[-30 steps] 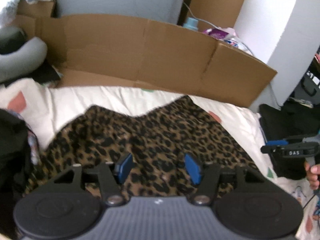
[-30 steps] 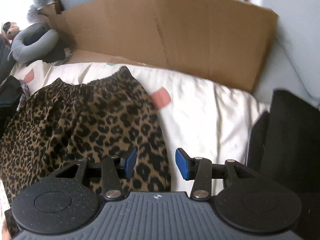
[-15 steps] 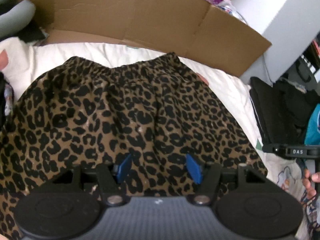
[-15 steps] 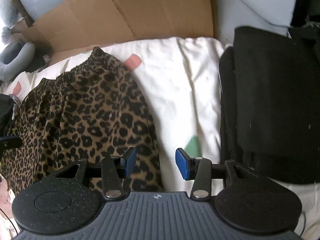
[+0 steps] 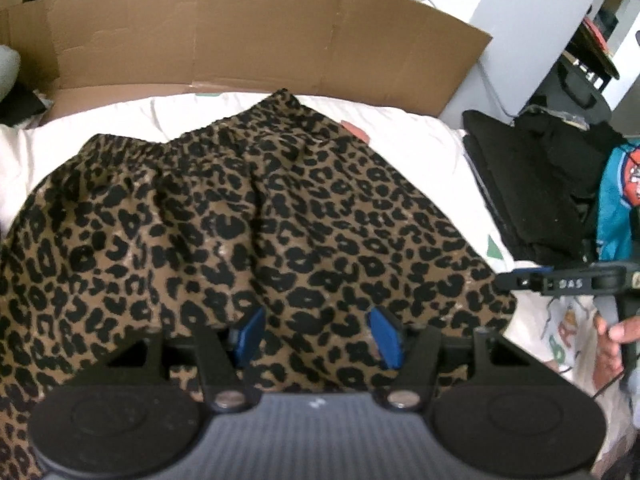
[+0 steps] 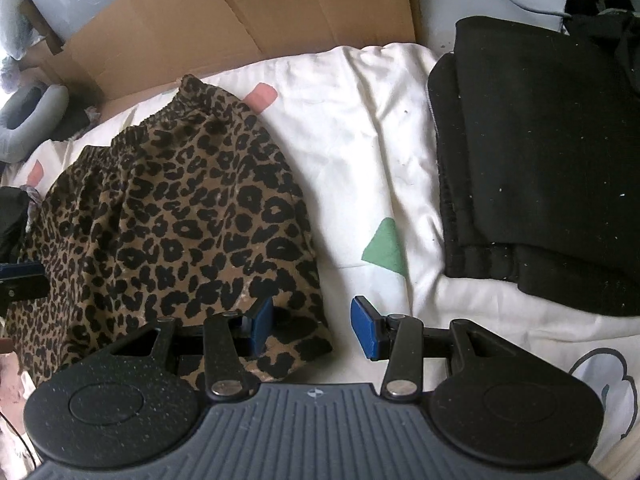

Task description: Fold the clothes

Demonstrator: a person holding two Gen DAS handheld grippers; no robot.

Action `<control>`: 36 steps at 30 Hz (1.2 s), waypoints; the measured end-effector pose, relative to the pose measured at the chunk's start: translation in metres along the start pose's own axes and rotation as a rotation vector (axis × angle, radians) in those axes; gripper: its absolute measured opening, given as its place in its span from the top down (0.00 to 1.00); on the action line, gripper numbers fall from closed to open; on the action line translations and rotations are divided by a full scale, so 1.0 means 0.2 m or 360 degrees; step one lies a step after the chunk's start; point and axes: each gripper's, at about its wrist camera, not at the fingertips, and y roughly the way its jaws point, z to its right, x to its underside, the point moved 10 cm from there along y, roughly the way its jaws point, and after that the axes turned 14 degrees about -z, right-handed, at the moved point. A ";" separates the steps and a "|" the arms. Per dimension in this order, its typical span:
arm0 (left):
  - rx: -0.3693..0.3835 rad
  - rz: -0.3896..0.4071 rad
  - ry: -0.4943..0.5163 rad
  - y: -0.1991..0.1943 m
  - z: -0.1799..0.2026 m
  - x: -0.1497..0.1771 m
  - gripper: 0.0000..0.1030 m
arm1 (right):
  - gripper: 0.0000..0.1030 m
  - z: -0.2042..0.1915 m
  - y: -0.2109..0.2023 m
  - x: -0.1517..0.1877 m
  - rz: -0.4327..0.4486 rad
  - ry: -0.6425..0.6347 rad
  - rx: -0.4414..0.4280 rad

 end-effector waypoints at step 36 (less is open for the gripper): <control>0.0146 -0.0080 0.0029 0.09 0.04 0.00 0.40 | 0.57 -0.33 0.24 -0.01 -0.0023 -0.0016 -0.0281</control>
